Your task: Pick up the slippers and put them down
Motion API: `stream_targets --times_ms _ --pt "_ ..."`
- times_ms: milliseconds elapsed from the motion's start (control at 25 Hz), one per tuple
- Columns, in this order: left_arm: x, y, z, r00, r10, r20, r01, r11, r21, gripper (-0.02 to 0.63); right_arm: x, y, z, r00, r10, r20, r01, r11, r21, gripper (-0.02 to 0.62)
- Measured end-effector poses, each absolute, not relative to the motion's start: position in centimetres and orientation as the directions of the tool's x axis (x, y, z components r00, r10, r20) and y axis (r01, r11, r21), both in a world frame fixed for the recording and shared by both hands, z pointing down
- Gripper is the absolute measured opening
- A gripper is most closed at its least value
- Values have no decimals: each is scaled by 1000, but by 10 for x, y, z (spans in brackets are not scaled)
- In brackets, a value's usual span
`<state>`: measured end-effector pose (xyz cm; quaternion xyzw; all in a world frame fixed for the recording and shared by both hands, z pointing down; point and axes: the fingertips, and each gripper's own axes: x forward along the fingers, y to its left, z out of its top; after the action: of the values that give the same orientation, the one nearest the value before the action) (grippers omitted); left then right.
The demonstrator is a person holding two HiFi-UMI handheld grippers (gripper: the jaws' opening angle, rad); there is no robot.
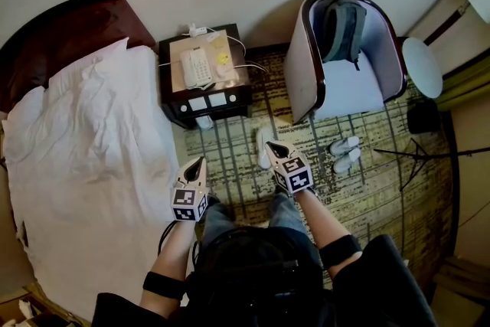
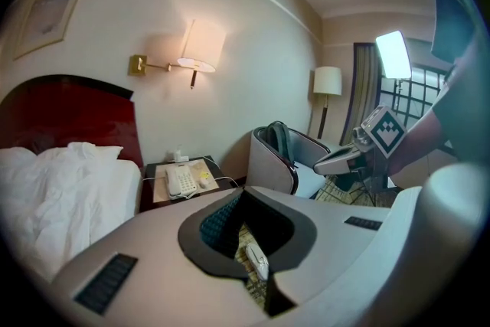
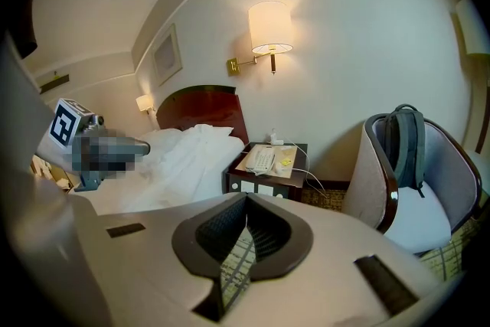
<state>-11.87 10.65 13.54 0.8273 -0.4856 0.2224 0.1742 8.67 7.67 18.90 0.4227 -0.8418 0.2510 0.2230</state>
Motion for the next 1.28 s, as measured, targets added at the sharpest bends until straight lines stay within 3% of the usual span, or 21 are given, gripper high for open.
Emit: stream_targets --times_ms 480,760,1080,1200,1280 --pt "-62 79 166 543 -605 582 -777 -624 77 0 138 80 248 -445 -607 658 -895 309 -321 34" --pt "-28 81 226 606 -437 665 -688 -707 162 0 162 110 315 -369 -564 738 -928 173 -331 38" --pt "11 71 318 610 -307 730 -671 -689 272 0 169 122 408 -340 -481 808 -938 111 -329 103" --pt "21 68 376 599 -278 751 -686 -661 302 40 174 119 459 -334 -456 825 -939 83 -334 158" --pt "28 70 419 589 -249 769 -690 -651 317 83 180 115 497 -335 -444 831 -937 60 -345 161"
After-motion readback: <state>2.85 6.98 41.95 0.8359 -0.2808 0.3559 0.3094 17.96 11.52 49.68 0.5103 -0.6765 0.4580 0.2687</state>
